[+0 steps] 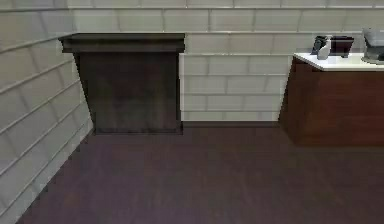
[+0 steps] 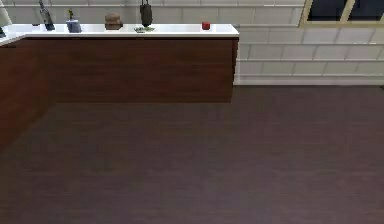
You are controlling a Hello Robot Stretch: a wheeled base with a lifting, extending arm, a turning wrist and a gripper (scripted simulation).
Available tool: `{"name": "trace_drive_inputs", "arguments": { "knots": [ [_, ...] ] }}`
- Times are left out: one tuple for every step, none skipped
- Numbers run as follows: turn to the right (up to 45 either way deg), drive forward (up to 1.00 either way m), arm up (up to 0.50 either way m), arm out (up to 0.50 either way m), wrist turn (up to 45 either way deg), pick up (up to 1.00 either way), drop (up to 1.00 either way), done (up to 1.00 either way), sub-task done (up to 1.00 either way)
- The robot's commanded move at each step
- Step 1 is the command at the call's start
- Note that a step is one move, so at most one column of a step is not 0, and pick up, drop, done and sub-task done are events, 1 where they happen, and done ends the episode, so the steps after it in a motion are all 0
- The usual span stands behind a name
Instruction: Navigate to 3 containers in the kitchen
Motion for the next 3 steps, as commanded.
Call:
{"name": "trace_drive_inputs", "arguments": {
  "knots": [
    [15.0,0.00,0.00,0.00,0.0,0.00,0.00,0.00,0.00],
    [0.0,1.00,0.00,0.00,0.0,0.00,0.00,0.00,0.00],
    [3.0,0.00,0.00,0.00,0.0,0.00,0.00,0.00,0.00]
  ]
}}
